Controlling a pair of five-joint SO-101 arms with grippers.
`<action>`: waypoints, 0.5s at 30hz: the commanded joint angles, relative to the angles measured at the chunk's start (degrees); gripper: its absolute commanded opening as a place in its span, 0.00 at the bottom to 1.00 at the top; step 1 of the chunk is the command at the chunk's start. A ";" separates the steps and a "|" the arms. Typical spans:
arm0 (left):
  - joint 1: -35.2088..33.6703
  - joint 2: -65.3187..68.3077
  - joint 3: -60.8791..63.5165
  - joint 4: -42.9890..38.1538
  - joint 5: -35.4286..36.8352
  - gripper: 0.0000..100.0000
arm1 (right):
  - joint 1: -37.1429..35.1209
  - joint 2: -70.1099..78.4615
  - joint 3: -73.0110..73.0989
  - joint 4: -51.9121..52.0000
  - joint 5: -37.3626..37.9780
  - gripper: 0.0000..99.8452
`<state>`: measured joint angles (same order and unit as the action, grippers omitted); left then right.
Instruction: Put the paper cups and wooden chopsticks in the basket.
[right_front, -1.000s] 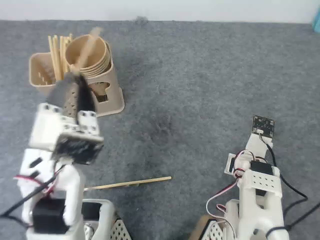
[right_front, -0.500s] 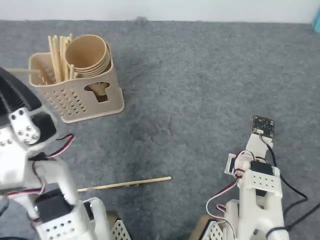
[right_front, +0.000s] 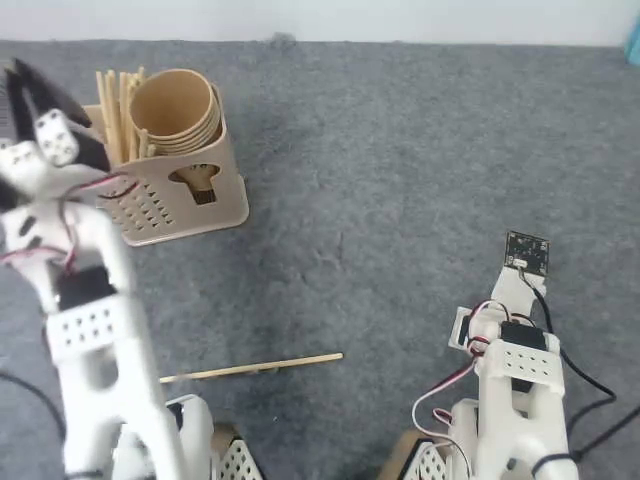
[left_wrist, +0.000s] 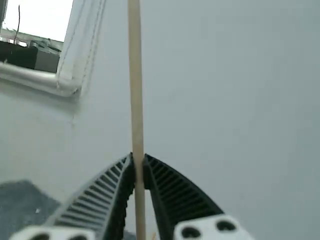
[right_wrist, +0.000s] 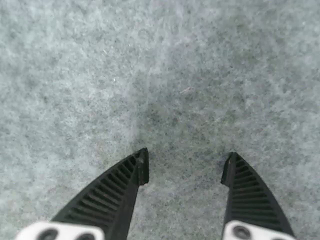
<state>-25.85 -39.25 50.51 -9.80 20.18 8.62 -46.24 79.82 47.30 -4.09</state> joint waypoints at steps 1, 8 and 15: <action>0.44 6.59 -2.86 -1.14 -0.09 0.01 | 0.13 -1.27 -0.26 -0.92 0.44 0.25; 0.79 10.46 -2.77 -1.23 -8.09 0.02 | 0.13 -1.27 -0.35 -0.92 0.44 0.25; 0.44 9.93 -2.33 -0.79 -17.23 0.02 | 0.13 -1.27 -0.35 -0.92 0.44 0.25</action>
<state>-25.49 -28.70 50.42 -9.80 5.49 8.62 -46.24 79.82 47.30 -4.09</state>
